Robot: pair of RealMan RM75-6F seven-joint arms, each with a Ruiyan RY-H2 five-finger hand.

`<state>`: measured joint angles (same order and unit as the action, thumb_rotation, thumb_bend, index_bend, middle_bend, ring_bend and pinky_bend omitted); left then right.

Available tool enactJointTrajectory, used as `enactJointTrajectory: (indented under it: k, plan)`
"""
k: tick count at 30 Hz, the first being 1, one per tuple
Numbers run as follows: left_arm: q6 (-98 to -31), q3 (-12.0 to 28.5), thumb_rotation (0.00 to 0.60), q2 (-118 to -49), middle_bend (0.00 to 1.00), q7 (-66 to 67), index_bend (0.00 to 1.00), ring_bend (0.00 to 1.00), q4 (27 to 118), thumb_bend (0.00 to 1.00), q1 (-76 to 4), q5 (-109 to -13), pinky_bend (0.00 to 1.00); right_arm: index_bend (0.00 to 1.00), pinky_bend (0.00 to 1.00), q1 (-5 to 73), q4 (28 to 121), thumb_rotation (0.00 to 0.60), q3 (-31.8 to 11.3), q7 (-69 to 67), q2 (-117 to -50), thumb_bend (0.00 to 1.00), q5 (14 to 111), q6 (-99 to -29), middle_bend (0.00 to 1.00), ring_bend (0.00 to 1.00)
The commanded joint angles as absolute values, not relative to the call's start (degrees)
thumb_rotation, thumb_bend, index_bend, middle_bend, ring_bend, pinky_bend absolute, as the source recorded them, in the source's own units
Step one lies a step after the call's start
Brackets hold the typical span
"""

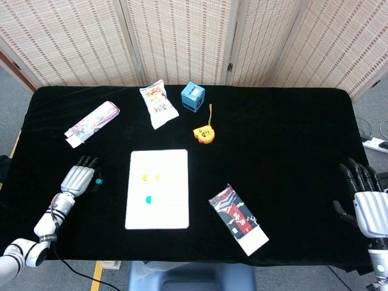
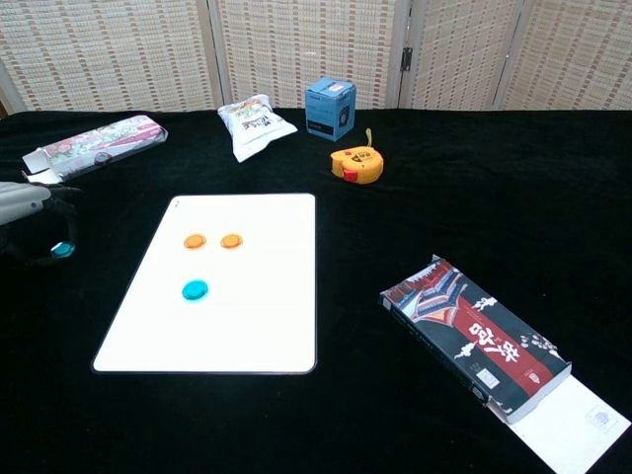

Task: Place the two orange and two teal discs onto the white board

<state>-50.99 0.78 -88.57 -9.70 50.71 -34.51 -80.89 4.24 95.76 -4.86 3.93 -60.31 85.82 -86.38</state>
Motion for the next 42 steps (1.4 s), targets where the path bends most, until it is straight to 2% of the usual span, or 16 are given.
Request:
enactJointTrajectory:
  k: [1,7,17,24,42]
  plan:
    - [-51.5,0.8,0.600,-88.7,0.12,-10.1,0.52,0.00,50.5,0.43,-34.5,-81.3,0.00,0.00,0.00,4.2,95.9,0.600,-4.9,4.0,-60.3,0.36,85.9,-86.4,0.00,0.00]
    - [-52.8,1.0,0.600,-87.6,0.13,-10.4,0.52,0.00,52.3,0.45,-34.9,-82.6,0.00,0.00,0.00,4.2,96.1,0.600,-4.8,4.3,-60.2,0.36,85.9,-86.6,0.00,0.00]
    - [-55.4,1.4,0.600,-81.9,0.13,-8.1,0.52,0.00,67.1,0.45,-38.1,-87.5,0.00,0.00,0.00,4.2,96.0,0.600,-4.9,4.3,-60.3,0.36,85.9,-86.4,0.00,0.00]
    - [-53.7,2.1,0.600,-81.6,0.13,-4.1,0.52,0.00,74.5,0.45,-42.0,-90.2,0.00,0.00,0.00,4.2,96.0,0.600,-4.8,4.3,-60.2,0.36,85.6,-86.2,0.00,0.00]
    - [-47.5,2.4,0.600,-86.4,0.13,3.5,0.50,0.00,77.2,0.45,-48.1,-89.5,0.00,0.00,0.00,4.3,95.6,0.600,-5.0,4.3,-60.4,0.36,84.5,-85.3,0.00,0.00]
